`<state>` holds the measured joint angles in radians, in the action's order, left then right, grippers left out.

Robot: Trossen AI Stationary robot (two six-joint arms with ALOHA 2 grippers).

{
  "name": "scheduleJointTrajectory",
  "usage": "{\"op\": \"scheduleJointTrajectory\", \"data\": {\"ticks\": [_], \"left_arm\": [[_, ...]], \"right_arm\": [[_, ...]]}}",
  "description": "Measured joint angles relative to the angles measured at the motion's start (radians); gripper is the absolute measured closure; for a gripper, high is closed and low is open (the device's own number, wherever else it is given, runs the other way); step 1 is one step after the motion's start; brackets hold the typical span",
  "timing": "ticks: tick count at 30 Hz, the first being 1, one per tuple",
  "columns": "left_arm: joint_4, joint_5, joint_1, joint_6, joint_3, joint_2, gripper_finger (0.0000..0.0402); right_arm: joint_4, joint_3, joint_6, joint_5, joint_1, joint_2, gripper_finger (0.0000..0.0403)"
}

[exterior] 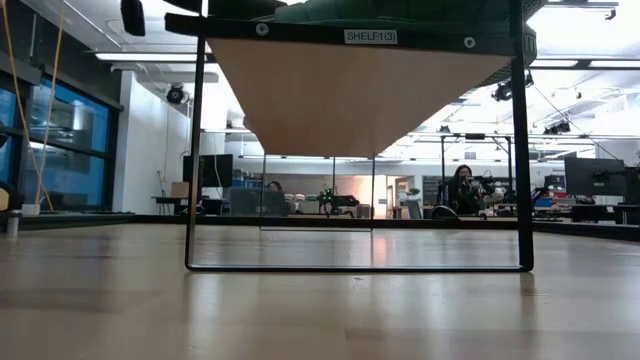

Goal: Pick and place slippers onto the shelf
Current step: Put the black pair of slippers on the shelf

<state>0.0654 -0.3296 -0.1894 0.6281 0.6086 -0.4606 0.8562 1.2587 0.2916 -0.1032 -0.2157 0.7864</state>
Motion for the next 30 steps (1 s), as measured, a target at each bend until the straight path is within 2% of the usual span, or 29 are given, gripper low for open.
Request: {"op": "scheduleJointTrajectory", "data": {"ticks": [9, 15, 30], "left_arm": [[0.006, 0.097, 0.0, -0.008, 0.0, -0.035, 0.0402], [0.075, 0.16, 0.0, -0.02, 0.0, -0.074, 0.0402], [0.174, 0.25, 0.0, -0.014, 0.0, -0.209, 0.0402]], "right_arm": [[0.0, 0.0, 0.007, -0.017, 0.0, 0.0, 0.0279], [0.0, 0.0, 0.007, -0.024, 0.0, 0.0, 0.0279], [0.0, 0.0, 0.019, -0.028, 0.0, 0.0, 0.0279]]}}
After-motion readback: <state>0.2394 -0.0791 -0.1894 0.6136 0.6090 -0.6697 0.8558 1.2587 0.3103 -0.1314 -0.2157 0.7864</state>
